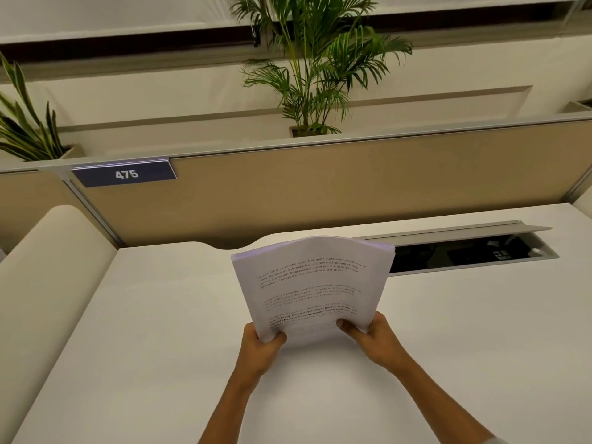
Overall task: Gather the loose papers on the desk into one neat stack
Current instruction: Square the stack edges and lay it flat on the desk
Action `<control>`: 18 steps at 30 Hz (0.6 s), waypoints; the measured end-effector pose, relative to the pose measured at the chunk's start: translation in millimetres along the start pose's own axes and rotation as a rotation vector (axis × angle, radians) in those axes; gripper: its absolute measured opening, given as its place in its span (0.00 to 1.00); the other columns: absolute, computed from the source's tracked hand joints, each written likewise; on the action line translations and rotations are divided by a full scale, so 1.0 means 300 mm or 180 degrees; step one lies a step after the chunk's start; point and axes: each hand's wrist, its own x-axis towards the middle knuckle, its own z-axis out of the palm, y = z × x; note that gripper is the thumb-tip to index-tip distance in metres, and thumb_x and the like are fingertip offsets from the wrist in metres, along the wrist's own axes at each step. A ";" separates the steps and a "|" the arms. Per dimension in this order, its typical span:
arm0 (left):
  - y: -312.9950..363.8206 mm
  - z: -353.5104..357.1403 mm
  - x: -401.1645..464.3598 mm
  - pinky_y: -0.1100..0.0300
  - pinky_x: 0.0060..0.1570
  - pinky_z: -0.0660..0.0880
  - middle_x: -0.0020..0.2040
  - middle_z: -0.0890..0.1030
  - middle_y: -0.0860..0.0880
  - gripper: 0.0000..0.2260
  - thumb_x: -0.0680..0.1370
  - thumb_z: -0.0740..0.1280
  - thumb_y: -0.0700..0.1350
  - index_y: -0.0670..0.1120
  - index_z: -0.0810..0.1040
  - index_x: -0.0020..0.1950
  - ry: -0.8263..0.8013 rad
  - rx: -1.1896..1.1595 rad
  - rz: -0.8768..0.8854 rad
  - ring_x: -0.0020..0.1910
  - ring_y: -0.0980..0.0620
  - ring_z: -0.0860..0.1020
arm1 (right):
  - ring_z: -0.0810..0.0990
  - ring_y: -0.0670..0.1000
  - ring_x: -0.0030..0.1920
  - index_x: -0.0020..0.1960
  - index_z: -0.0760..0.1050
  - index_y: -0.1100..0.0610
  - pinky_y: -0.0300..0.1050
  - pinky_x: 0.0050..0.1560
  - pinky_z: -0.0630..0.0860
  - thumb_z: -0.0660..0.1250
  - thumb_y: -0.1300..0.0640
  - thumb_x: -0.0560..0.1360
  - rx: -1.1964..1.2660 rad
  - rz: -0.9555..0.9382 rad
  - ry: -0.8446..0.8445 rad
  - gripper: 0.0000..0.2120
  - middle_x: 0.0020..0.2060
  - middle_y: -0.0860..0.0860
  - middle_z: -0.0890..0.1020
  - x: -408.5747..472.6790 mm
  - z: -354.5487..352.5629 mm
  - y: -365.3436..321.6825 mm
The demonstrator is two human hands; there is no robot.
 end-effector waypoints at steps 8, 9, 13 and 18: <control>-0.085 -0.015 0.007 0.66 0.42 0.78 0.46 0.87 0.58 0.09 0.76 0.70 0.37 0.51 0.82 0.50 0.0007 0.0295 -0.0418 0.48 0.55 0.84 | 0.84 0.50 0.49 0.51 0.81 0.45 0.46 0.50 0.82 0.70 0.49 0.74 -0.0032 0.0223 0.0154 0.07 0.47 0.43 0.86 0.005 0.011 0.056; -0.079 -0.018 0.013 0.66 0.44 0.79 0.47 0.87 0.58 0.10 0.76 0.69 0.36 0.51 0.82 0.51 -0.0013 0.0265 -0.0464 0.49 0.56 0.84 | 0.84 0.49 0.49 0.51 0.81 0.45 0.44 0.49 0.82 0.70 0.50 0.74 -0.0023 0.0254 0.0134 0.07 0.47 0.43 0.86 0.012 0.012 0.050; -0.054 -0.047 0.051 0.50 0.40 0.83 0.53 0.86 0.47 0.10 0.77 0.69 0.39 0.44 0.80 0.58 -0.0153 0.0087 -0.0835 0.46 0.45 0.86 | 0.84 0.46 0.52 0.57 0.80 0.51 0.40 0.50 0.81 0.70 0.54 0.75 0.0032 0.0493 -0.0201 0.11 0.51 0.44 0.86 0.048 0.000 0.023; -0.021 -0.055 0.099 0.51 0.30 0.81 0.53 0.85 0.42 0.12 0.76 0.69 0.38 0.39 0.79 0.60 -0.0402 0.0115 -0.1327 0.32 0.42 0.83 | 0.84 0.49 0.53 0.62 0.77 0.56 0.47 0.56 0.81 0.72 0.52 0.74 0.0080 0.0972 -0.0467 0.19 0.54 0.49 0.85 0.105 -0.018 0.022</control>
